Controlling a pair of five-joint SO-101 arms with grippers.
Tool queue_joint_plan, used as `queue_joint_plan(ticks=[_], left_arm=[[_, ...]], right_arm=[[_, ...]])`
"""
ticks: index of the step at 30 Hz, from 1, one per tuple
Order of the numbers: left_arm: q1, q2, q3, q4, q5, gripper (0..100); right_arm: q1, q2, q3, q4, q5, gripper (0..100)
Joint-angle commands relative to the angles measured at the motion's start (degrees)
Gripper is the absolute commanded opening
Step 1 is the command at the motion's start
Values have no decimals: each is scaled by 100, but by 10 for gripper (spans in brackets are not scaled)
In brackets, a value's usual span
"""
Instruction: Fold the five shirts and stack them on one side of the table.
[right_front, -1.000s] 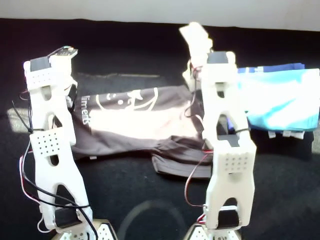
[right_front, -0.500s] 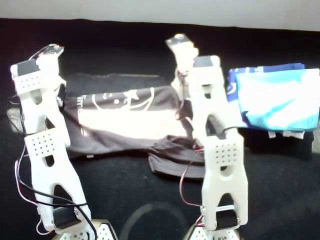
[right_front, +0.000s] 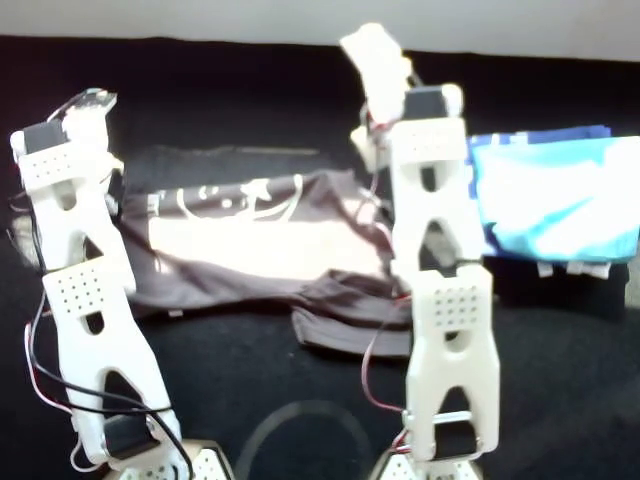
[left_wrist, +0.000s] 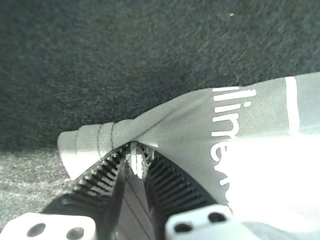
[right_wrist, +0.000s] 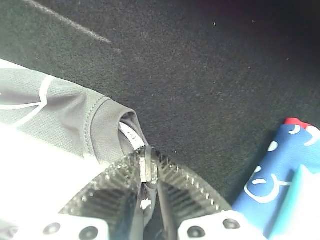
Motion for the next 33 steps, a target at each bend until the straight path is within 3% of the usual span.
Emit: queue_joint_plan(ticks=[1, 6, 12, 19, 23, 30, 33], left_arm=[[-40, -716, 22, 79, 53, 9], [48, -1789, 1033, 79, 53, 9], [163, -3644, 3477, 70, 18, 9], [145, -5121, 6053, -79, 0, 9], [163, -5754, 7459, -747, 0, 9], [-13, -6334, 9763, -2611, 0, 9], [-189, -6448, 10141, -2804, 0, 9]], right_arm=[[22, -75, -681, 567, -18, 12], [163, -215, -716, 620, -35, 9], [163, -1086, -681, 620, -35, 9], [145, -2870, 1024, 620, -290, 9], [136, -4040, 2642, 611, -281, 9], [145, -5657, 5209, 576, -273, 9], [145, -6176, 5895, 576, -273, 9]])
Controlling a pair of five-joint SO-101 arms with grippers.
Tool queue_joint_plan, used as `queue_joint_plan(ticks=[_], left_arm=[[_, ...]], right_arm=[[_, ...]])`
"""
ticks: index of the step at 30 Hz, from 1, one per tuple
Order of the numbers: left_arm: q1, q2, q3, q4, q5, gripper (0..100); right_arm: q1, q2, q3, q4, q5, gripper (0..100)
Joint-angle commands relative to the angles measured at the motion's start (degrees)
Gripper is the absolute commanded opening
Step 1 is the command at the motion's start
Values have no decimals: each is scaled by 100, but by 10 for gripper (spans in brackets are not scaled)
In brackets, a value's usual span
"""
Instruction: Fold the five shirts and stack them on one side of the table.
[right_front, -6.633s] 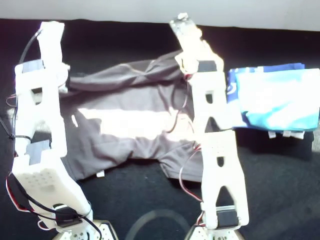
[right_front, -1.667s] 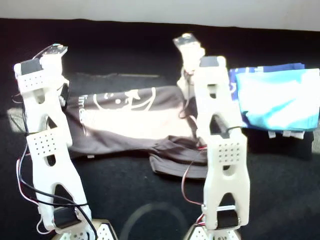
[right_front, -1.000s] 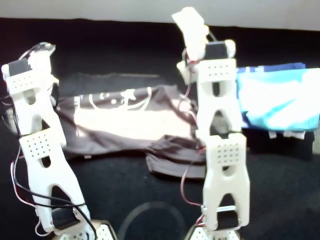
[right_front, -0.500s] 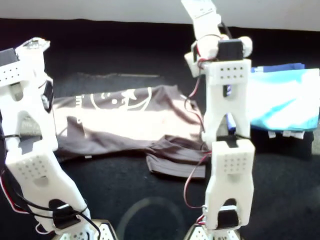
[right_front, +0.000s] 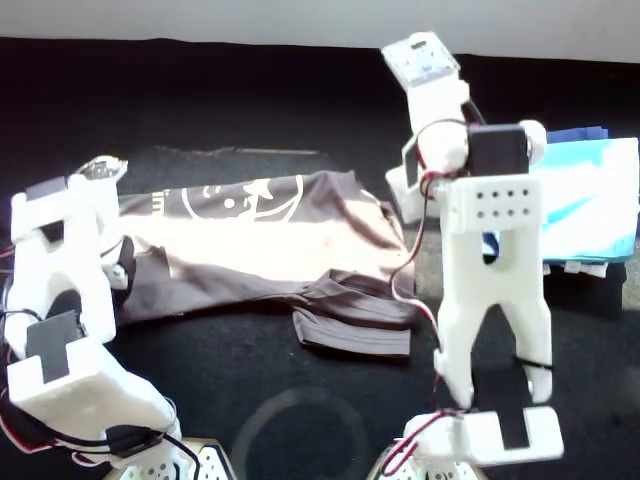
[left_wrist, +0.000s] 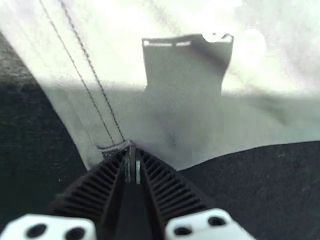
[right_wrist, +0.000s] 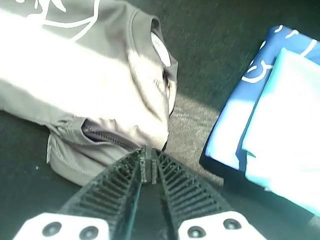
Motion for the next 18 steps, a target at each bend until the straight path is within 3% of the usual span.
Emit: queue_joint_plan(ticks=[1, 6, 12, 15, 18], left_arm=[[-251, -444, 347, -158, -35, 9], [-655, -1033, 330, 264, -132, 9], [-655, -1903, 400, 853, -431, 9], [-479, -2018, 523, 404, -264, 9], [-233, -1930, 1235, -695, 220, 9]], right_arm=[[48, -804, 725, 40, -44, 9], [48, -1288, 1446, 40, -44, 9], [-251, -1341, 2352, -171, -44, 9], [-629, -1323, 2738, -945, -70, 9], [-831, -1068, 3486, -2202, -62, 9]])
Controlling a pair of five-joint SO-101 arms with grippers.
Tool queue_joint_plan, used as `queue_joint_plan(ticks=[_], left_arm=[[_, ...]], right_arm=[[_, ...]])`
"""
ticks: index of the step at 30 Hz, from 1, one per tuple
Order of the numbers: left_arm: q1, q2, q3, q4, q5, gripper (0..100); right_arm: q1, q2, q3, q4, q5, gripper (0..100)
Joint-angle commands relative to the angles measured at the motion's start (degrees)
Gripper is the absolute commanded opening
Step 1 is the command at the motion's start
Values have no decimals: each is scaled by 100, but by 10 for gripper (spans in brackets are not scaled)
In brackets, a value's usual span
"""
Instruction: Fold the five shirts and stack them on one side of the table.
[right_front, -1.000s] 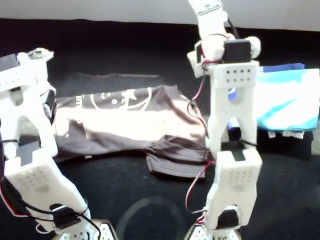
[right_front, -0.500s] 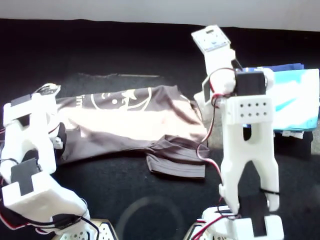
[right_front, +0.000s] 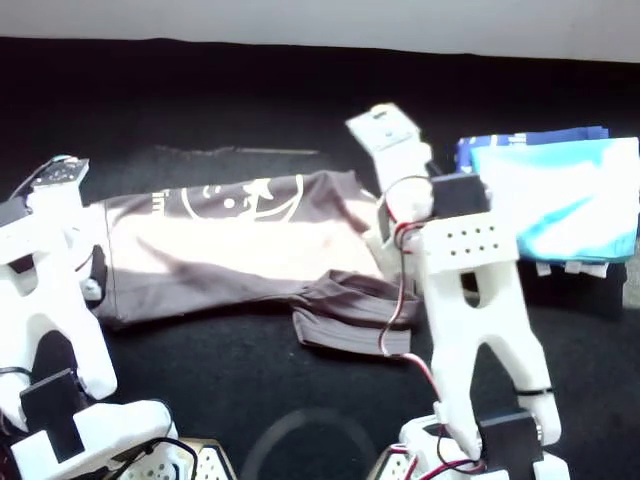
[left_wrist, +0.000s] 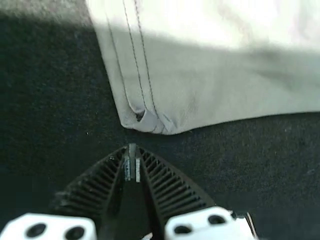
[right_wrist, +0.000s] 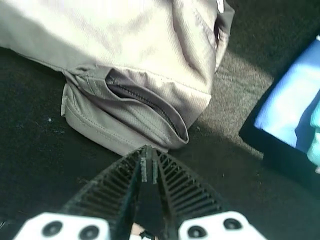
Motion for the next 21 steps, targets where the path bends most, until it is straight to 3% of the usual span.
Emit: queue_joint_plan(ticks=[1, 5, 9, 16, 21], left_arm=[[321, -110, 752, -1187, 422, 9], [338, -101, 1833, -2365, 501, 9], [215, -101, 2352, -3174, 510, 9], [154, -57, 2396, -3481, 747, 9], [145, -48, 2387, -3525, 941, 9]], right_arm=[[-207, 189, 787, -1420, -44, 9], [-312, 734, 1411, -2316, -44, 9], [-611, 1103, 1455, -2422, -35, 9], [-778, 1525, 1473, -2360, -35, 9], [-796, 1138, 1429, -1525, -35, 9]])
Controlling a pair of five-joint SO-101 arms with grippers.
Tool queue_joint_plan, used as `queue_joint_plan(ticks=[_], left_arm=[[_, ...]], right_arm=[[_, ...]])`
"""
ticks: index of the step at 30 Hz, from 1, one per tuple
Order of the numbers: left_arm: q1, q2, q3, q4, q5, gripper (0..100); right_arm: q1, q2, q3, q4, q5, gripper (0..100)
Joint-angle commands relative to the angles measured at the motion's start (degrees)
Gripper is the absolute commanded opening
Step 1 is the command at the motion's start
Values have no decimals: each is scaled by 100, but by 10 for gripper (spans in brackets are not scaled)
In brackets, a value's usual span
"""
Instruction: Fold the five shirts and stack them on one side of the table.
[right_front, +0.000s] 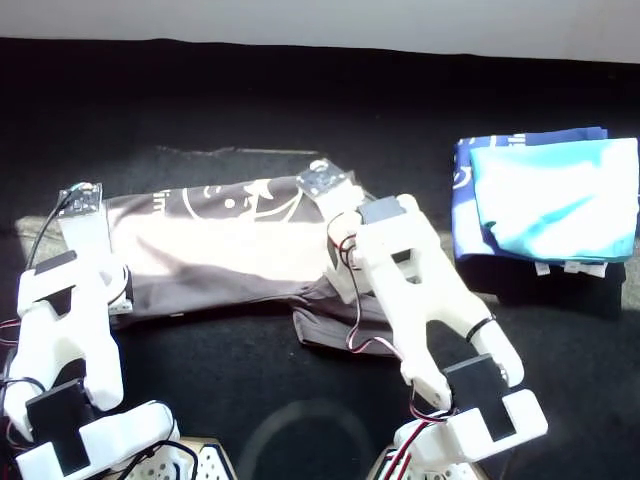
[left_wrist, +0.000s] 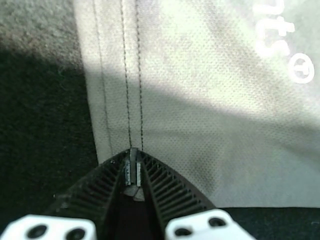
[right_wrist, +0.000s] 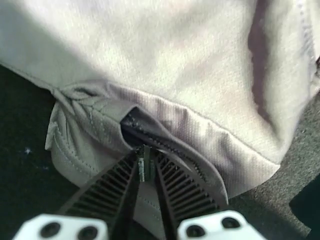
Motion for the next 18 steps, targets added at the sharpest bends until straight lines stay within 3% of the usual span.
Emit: queue_joint_plan(ticks=[1, 4, 12, 18], left_arm=[[-66, 31, 4, -220, 70, 9], [-66, 40, 13, -220, 79, 9], [-66, 40, 13, -202, 79, 9], [-66, 40, 57, -220, 79, 9]], right_arm=[[-57, -523, -31, 514, -18, 9], [-48, -919, -22, 479, 149, 9], [-48, -725, 629, -1807, 404, 9], [-48, -101, 804, -2642, 387, 9]])
